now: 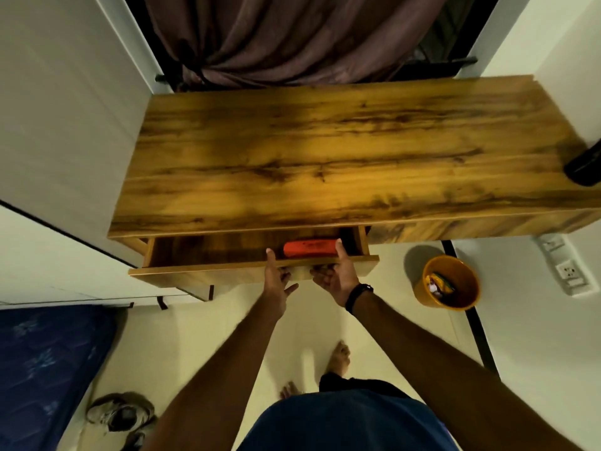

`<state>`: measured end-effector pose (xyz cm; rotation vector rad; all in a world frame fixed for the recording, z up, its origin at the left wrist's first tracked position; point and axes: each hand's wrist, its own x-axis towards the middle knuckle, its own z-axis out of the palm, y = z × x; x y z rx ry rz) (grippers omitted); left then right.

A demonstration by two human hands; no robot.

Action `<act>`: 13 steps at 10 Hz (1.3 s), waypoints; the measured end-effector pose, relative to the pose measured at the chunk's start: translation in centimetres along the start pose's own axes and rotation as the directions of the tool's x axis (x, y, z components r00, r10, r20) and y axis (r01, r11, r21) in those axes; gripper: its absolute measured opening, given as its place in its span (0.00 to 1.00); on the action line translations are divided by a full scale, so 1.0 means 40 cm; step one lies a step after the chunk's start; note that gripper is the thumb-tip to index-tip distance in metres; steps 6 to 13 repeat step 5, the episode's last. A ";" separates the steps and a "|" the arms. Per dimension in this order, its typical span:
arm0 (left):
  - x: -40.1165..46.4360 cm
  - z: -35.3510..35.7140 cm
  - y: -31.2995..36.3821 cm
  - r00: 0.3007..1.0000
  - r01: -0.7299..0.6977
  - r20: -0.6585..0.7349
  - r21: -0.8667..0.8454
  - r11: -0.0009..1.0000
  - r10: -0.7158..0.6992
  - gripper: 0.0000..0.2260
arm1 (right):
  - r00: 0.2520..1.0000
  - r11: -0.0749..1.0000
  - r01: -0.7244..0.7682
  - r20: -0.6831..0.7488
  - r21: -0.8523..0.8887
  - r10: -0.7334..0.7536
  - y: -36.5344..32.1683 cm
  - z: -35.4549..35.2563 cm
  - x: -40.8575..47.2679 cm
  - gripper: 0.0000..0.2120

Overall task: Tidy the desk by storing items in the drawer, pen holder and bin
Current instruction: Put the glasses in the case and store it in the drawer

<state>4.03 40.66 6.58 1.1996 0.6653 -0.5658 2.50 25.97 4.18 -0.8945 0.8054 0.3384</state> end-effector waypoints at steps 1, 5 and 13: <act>0.021 0.043 0.067 0.999 -0.022 -0.026 0.001 1.000 0.022 0.34 | 1.000 1.000 -0.005 0.016 0.027 0.005 -0.070 0.022 0.036 0.38; 0.109 0.142 0.236 0.998 -0.023 0.062 0.572 0.820 -0.015 0.28 | 0.999 0.976 -0.027 0.039 -0.215 0.036 -0.230 0.076 0.092 0.15; 0.109 0.142 0.236 0.998 -0.023 0.062 0.572 0.820 -0.015 0.28 | 0.999 0.976 -0.027 0.039 -0.215 0.036 -0.230 0.076 0.092 0.15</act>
